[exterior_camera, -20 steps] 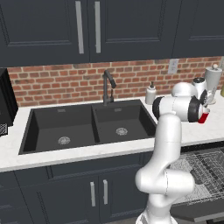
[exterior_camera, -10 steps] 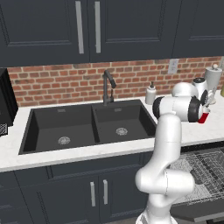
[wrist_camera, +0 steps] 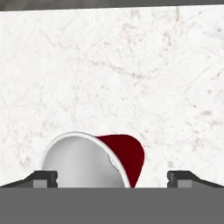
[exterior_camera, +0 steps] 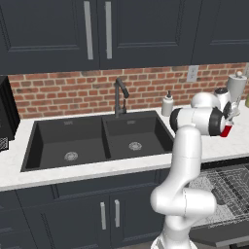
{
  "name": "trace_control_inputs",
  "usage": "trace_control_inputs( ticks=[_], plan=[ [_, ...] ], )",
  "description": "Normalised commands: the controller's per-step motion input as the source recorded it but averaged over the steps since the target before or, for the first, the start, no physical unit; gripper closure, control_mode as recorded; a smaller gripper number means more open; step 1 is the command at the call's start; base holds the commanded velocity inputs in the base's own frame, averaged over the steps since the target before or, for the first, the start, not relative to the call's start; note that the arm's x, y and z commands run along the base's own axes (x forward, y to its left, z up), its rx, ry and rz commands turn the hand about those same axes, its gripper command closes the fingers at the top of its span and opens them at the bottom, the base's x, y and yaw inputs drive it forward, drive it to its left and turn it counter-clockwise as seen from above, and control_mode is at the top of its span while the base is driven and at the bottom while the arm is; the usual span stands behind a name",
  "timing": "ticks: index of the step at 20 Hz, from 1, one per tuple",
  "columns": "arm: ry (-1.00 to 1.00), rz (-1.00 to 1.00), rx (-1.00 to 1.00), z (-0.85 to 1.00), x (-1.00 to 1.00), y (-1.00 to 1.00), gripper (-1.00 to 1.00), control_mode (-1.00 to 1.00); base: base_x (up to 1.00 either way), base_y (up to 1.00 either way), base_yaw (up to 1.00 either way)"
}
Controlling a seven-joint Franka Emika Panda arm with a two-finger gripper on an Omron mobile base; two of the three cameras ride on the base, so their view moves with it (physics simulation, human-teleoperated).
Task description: Pick up the cup and bowl from the counter, place them in the dishwasher, and close the dishwasher door.
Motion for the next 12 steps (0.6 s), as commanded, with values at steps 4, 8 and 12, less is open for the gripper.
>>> trace_control_inputs(
  ticks=[4,8,12],
  plan=[
    [0.01,-0.01,0.0,-0.27,0.0,0.0,-1.0,-1.0,0.0,0.0,0.0],
    [0.0,0.0,0.0,-0.3,0.0,0.0,-1.0,-1.0,0.0,0.0,0.0],
    [0.0,0.0,0.0,-0.26,0.0,0.02,1.0,-1.0,0.0,0.0,0.0]
  ],
)
